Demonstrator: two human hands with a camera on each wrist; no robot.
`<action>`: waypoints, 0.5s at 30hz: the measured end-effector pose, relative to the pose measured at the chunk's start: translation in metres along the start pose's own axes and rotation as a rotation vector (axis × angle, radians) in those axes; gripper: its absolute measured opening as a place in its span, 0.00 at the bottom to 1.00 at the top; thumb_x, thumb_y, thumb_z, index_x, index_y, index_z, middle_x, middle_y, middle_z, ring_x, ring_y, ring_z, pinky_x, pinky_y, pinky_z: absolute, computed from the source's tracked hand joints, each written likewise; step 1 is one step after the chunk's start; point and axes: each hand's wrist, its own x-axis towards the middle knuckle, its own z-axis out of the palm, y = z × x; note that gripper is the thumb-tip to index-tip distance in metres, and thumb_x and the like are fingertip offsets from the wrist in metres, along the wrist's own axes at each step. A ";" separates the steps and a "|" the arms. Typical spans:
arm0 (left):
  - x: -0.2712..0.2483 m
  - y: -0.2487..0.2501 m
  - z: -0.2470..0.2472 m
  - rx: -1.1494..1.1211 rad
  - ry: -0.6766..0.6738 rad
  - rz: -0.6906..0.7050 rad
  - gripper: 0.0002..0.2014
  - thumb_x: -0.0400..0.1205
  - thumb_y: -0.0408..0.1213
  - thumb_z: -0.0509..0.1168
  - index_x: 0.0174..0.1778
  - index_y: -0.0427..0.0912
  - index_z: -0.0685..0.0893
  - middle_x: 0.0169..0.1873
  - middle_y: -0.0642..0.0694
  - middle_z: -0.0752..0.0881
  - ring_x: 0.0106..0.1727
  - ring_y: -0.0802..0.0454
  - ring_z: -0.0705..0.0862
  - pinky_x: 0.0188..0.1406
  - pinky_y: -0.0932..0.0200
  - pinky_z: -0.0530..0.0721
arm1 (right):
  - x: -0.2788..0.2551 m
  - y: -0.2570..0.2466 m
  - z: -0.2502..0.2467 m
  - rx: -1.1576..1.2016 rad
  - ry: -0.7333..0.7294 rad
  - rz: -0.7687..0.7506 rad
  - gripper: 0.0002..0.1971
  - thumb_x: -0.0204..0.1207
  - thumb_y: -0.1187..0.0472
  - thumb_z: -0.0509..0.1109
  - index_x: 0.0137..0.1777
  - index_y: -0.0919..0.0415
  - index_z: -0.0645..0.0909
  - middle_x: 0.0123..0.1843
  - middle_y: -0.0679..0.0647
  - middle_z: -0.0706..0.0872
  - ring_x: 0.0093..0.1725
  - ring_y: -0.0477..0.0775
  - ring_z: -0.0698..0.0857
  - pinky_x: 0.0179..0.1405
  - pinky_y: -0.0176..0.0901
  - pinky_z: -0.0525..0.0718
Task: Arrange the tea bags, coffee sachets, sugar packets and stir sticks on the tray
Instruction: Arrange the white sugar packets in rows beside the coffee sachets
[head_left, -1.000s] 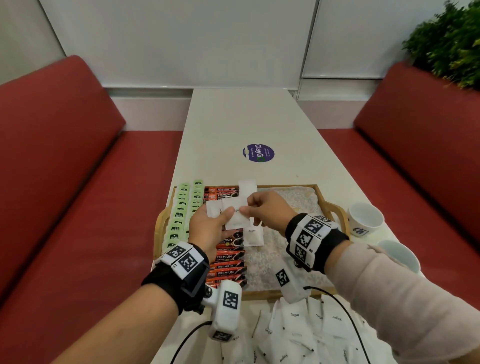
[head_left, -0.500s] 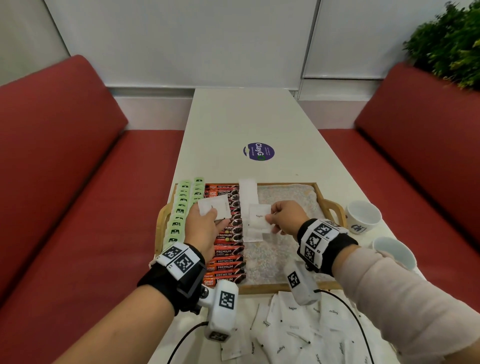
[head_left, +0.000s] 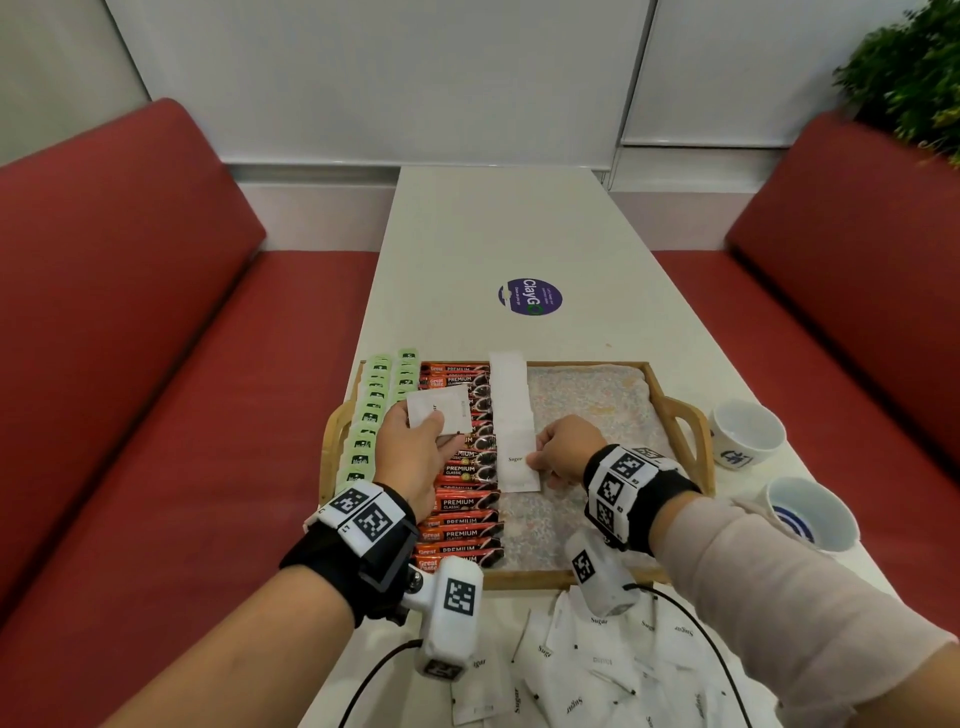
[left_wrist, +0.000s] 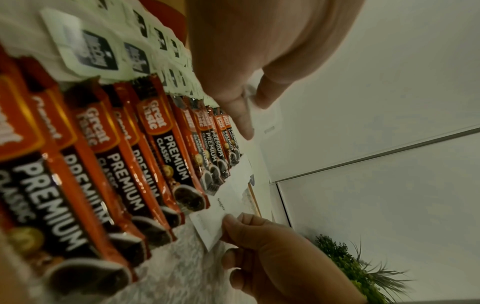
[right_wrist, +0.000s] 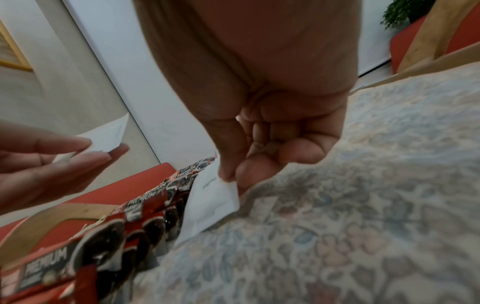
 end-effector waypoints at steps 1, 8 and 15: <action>0.000 0.000 0.000 0.001 0.000 -0.005 0.11 0.86 0.27 0.56 0.64 0.39 0.74 0.58 0.38 0.83 0.51 0.47 0.86 0.55 0.54 0.85 | 0.001 -0.001 0.001 -0.035 -0.007 -0.005 0.14 0.76 0.65 0.72 0.30 0.60 0.75 0.29 0.56 0.83 0.27 0.54 0.83 0.29 0.43 0.83; 0.002 0.003 -0.003 0.042 0.007 0.001 0.14 0.84 0.28 0.61 0.66 0.41 0.74 0.57 0.40 0.85 0.49 0.46 0.87 0.40 0.58 0.90 | 0.003 -0.003 0.002 -0.220 -0.005 -0.016 0.09 0.75 0.58 0.72 0.41 0.65 0.84 0.40 0.59 0.89 0.41 0.58 0.87 0.53 0.50 0.88; 0.001 0.005 -0.005 0.242 -0.046 0.103 0.12 0.81 0.27 0.66 0.60 0.39 0.78 0.54 0.39 0.86 0.42 0.51 0.86 0.24 0.69 0.83 | -0.019 -0.013 -0.019 0.142 0.084 -0.313 0.12 0.82 0.53 0.64 0.47 0.62 0.80 0.41 0.52 0.85 0.30 0.47 0.77 0.33 0.39 0.78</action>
